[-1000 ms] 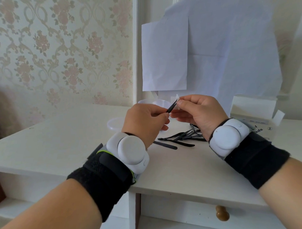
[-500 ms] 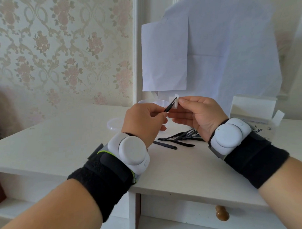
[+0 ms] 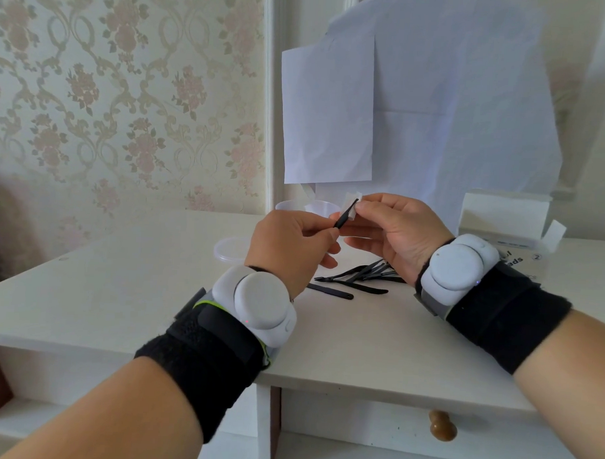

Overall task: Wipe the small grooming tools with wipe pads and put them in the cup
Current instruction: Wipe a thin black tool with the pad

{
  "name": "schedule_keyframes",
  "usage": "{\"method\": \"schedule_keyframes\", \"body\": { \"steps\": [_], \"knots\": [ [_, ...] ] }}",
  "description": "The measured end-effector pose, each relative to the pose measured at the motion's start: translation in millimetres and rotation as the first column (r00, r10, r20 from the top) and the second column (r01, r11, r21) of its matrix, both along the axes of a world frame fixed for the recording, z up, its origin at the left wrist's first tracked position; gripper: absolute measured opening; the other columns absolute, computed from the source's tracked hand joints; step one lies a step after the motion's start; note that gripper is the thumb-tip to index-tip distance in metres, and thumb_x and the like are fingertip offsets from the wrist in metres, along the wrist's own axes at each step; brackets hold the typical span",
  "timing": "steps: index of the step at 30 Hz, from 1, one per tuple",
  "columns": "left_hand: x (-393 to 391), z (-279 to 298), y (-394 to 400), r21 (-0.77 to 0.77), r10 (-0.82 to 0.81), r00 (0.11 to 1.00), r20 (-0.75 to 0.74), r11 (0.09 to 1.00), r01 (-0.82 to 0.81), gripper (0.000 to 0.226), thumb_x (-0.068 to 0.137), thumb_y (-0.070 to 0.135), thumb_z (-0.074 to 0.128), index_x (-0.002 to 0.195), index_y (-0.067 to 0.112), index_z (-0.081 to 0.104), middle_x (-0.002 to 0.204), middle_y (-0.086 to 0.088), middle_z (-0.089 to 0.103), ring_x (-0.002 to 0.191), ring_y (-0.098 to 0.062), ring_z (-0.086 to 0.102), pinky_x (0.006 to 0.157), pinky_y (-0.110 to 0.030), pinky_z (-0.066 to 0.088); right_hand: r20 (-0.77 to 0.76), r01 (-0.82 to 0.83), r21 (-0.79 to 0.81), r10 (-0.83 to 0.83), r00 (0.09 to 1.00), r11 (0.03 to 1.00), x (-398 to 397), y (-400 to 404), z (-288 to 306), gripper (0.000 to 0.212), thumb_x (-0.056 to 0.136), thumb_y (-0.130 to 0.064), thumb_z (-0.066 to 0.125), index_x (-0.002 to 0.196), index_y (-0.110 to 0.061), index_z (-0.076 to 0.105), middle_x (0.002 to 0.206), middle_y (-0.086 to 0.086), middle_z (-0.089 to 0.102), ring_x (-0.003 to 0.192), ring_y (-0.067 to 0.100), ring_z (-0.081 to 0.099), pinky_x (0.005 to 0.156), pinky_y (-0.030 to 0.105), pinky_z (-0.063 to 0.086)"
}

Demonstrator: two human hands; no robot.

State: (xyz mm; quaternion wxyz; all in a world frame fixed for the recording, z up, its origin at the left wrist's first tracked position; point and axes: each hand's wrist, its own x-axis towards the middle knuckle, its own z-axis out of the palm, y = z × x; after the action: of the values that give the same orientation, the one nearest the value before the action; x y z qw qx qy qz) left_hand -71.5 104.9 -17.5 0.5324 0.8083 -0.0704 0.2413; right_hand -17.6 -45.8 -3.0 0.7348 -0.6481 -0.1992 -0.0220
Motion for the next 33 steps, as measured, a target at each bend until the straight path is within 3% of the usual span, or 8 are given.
{"method": "schedule_keyframes", "body": {
  "steps": [7,16,24,33],
  "knots": [
    [1.2,0.1,-0.8,0.014,-0.004,1.0,0.006,1.0,0.004,0.015,0.092,0.018,0.061,0.095,0.024,0.075,0.072,0.009,0.073,0.061,-0.005,0.069,0.06,-0.018,0.048,0.024,0.113,-0.037,-0.112,0.993,0.993,-0.2,2.1,-1.1,0.013,0.092,-0.009,0.058,0.083,-0.006,0.068,0.087,0.012,0.077,0.08,0.027,0.074,0.071,0.034,0.059],
    [1.7,-0.1,-1.0,0.046,0.027,0.998,0.048,0.999,-0.029,0.014,0.091,0.021,0.062,0.089,0.027,0.074,0.071,0.008,0.073,0.061,-0.004,0.069,0.061,-0.02,0.05,-0.076,-0.013,-0.054,0.008,0.997,0.998,-0.1,2.7,-3.5,0.008,0.091,-0.011,0.065,0.094,-0.006,0.071,0.09,0.014,0.075,0.084,0.026,0.074,0.072,0.035,0.06],
    [6.1,-2.0,-0.1,0.035,0.007,1.0,-0.015,0.999,-0.006,0.011,0.092,0.022,0.061,0.088,0.024,0.071,0.07,0.008,0.073,0.06,-0.007,0.069,0.065,-0.028,0.055,-0.01,0.136,-0.01,-0.136,0.991,0.991,2.3,4.1,-2.2,0.009,0.092,-0.014,0.061,0.089,-0.011,0.069,0.09,0.01,0.077,0.078,0.02,0.071,0.065,0.03,0.056],
    [8.7,-2.6,2.5,0.011,-0.006,1.0,0.01,1.0,0.006,0.015,0.094,0.015,0.059,0.094,0.016,0.074,0.07,0.001,0.073,0.056,-0.005,0.065,0.062,-0.02,0.054,0.021,0.034,-0.096,-0.032,0.999,0.995,1.5,5.6,-4.8,0.015,0.089,-0.011,0.063,0.098,-0.004,0.071,0.099,0.014,0.075,0.09,0.024,0.072,0.069,0.028,0.055]
  ]
}}
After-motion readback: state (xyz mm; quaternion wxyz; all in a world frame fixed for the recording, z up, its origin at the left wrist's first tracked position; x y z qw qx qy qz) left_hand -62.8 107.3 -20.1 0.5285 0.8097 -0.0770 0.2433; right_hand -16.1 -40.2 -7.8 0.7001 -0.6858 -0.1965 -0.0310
